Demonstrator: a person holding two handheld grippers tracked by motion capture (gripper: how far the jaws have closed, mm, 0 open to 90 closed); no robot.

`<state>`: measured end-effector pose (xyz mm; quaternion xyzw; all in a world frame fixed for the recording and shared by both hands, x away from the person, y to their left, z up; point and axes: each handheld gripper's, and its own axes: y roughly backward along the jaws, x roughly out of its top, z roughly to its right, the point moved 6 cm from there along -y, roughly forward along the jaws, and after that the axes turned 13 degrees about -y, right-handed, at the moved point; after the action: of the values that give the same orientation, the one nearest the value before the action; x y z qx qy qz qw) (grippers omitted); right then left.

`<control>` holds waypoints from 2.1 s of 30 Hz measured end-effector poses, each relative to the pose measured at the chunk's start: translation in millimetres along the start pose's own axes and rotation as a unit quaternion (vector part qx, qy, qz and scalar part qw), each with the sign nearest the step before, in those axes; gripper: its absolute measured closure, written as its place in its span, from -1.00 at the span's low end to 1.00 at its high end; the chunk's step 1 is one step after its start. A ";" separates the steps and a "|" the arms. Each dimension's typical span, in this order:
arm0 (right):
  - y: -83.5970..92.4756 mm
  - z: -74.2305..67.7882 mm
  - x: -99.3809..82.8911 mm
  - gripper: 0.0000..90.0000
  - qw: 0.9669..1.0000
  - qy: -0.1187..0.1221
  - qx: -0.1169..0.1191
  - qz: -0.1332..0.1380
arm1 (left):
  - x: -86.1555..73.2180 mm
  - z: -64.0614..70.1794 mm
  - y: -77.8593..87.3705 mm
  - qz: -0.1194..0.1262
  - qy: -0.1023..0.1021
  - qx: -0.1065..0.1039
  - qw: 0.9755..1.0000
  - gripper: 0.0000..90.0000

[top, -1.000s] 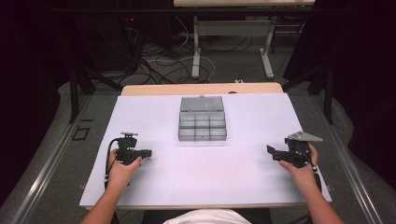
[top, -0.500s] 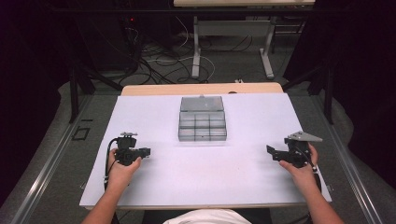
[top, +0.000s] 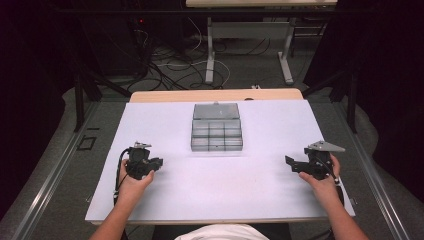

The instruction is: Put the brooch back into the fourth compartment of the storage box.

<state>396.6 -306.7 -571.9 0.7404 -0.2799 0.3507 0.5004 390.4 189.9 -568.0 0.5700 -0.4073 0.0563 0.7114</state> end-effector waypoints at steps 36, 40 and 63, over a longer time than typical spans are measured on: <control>-0.2 -2.6 -1.7 -0.67 1.000 -0.002 0.002 -0.007 | 17.7 37.9 4.1 0.018 -0.037 -0.049 0.998 0.74; -0.2 -2.5 -1.5 -0.67 1.000 -0.002 0.006 -0.005 | 22.8 40.7 4.4 0.020 -0.045 -0.053 0.997 0.74; -0.8 -5.1 -1.5 -0.73 1.000 0.006 0.006 -0.006 | 55.5 49.6 3.4 0.020 -0.049 -0.066 0.996 0.74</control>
<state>395.1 -301.6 -572.2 0.7429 -0.2701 0.3536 0.5001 399.7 127.3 -528.8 0.5152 -0.4561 0.0156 0.7255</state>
